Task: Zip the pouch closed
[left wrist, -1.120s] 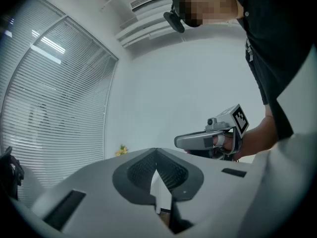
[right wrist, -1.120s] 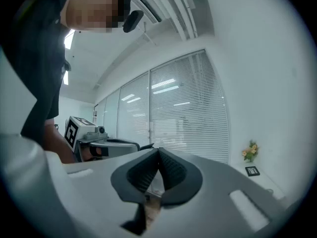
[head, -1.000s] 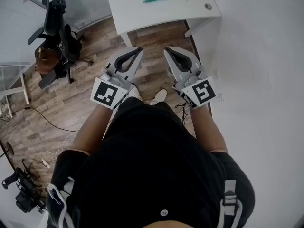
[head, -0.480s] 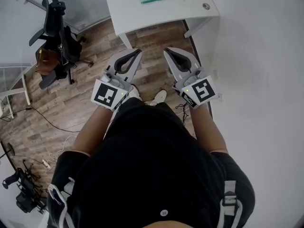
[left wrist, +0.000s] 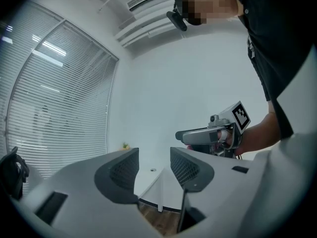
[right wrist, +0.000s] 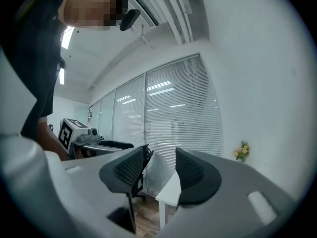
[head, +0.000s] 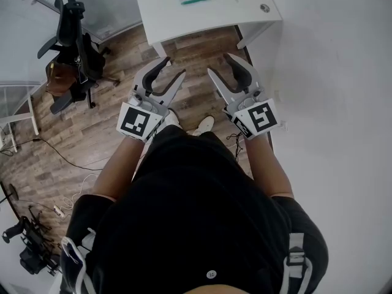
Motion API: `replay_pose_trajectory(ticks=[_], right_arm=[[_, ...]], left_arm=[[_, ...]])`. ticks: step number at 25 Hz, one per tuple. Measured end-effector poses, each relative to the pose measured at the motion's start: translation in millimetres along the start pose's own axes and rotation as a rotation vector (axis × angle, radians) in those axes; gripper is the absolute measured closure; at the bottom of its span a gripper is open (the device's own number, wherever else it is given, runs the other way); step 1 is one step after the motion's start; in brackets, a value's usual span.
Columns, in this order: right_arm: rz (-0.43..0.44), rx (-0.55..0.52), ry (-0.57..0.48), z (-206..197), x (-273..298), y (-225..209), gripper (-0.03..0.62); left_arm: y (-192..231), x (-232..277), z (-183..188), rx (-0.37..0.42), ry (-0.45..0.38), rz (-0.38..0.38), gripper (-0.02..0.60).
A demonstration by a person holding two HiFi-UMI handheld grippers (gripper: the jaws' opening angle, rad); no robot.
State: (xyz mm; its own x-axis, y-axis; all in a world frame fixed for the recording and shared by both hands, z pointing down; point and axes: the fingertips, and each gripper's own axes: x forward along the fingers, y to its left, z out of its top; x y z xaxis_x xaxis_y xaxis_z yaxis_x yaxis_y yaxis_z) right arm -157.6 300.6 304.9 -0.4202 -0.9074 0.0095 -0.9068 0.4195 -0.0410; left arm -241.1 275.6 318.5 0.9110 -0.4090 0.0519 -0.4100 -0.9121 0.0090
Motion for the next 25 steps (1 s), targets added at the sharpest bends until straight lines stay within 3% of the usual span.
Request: replay_pose_trajectory(ticks=[7, 25], right_arm=[[0.032, -0.003, 0.013, 2.1, -1.6, -1.0, 0.304], [0.077, -0.002, 0.000, -1.5, -44.2, -37.0, 0.269]], left_arm=[[-1.1, 5.5, -0.8, -0.015, 0.007, -0.003, 0.275], [-37.9, 38.3, 11.4, -0.010, -0.043, 0.033, 0.265]])
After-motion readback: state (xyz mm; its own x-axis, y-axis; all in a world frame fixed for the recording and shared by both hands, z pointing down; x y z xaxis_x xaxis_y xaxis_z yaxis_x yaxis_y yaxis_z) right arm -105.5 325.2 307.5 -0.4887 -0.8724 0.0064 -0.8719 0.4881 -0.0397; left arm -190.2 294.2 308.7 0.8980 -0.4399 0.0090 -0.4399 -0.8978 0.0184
